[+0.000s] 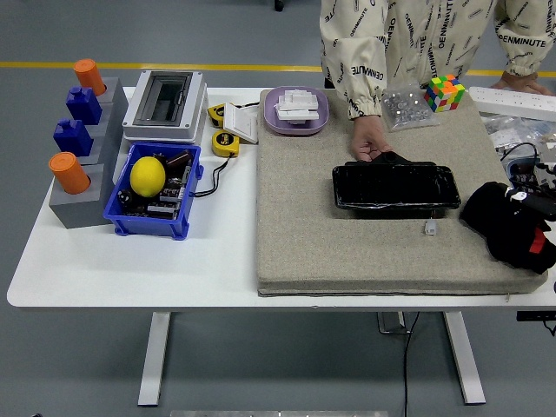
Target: Pick the rag up,wipe the panel,place it on the desk
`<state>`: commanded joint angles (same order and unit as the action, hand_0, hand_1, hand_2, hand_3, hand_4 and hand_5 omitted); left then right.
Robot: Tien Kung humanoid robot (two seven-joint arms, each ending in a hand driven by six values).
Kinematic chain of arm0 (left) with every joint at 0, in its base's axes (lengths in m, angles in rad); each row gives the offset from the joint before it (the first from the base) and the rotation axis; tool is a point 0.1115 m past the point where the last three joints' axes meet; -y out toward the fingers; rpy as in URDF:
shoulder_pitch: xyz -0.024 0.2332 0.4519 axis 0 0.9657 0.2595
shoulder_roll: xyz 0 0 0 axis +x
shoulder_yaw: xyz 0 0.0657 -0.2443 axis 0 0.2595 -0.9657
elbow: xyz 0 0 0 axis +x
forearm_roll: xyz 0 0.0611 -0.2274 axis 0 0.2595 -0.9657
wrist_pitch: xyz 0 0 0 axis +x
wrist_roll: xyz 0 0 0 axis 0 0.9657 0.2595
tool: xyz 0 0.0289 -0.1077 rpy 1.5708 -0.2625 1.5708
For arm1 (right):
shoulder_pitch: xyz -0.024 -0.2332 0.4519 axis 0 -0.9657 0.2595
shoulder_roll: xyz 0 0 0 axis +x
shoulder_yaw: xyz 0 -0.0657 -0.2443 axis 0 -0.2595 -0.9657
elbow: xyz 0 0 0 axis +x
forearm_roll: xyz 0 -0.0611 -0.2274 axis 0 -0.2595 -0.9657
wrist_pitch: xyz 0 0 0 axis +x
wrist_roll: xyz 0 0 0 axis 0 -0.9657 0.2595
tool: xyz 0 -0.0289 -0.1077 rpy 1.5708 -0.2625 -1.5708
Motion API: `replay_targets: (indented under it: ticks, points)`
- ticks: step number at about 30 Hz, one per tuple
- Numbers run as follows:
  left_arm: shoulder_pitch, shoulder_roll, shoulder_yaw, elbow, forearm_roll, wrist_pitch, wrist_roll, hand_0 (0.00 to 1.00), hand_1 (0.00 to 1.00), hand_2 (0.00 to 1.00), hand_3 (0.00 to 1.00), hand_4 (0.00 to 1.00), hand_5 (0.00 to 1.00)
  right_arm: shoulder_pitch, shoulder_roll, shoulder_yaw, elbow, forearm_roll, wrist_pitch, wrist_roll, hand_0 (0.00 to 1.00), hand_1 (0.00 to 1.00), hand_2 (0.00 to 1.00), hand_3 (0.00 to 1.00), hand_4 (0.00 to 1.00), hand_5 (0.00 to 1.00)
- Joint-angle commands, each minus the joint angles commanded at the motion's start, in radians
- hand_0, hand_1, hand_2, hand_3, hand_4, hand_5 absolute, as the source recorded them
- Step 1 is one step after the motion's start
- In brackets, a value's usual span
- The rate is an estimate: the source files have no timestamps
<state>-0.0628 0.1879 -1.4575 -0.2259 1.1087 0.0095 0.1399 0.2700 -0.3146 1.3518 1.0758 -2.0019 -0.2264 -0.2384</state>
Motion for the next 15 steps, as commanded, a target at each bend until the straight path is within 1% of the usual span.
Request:
replay_targets:
  ticks: [5, 7, 15]
  points:
    - [0.003, 0.001, -0.002, 0.002, 0.002, 0.001, 0.0, 0.61, 0.64, 0.654, 0.561, 0.625, 0.438, -0.007, 0.021, -0.002, -0.006, -0.003, -0.002, 0.002, 0.882, 0.817, 0.871, 0.847, 0.998, 0.745]
    - [0.002, 0.002, -0.002, 0.002, 0.002, 0.001, 0.0, 0.611, 0.64, 0.654, 0.56, 0.625, 0.438, -0.005, 0.036, -0.003, -0.012, -0.009, -0.002, 0.001, 0.879, 0.814, 0.867, 0.846, 0.998, 0.764]
    - [-0.003, 0.0, 0.004, 0.0, -0.002, 0.0, 0.001, 0.61, 0.64, 0.654, 0.56, 0.625, 0.44, -0.005, 0.095, 0.001, -0.027, -0.019, -0.009, 0.007, 0.878, 0.812, 0.865, 0.843, 0.998, 0.766]
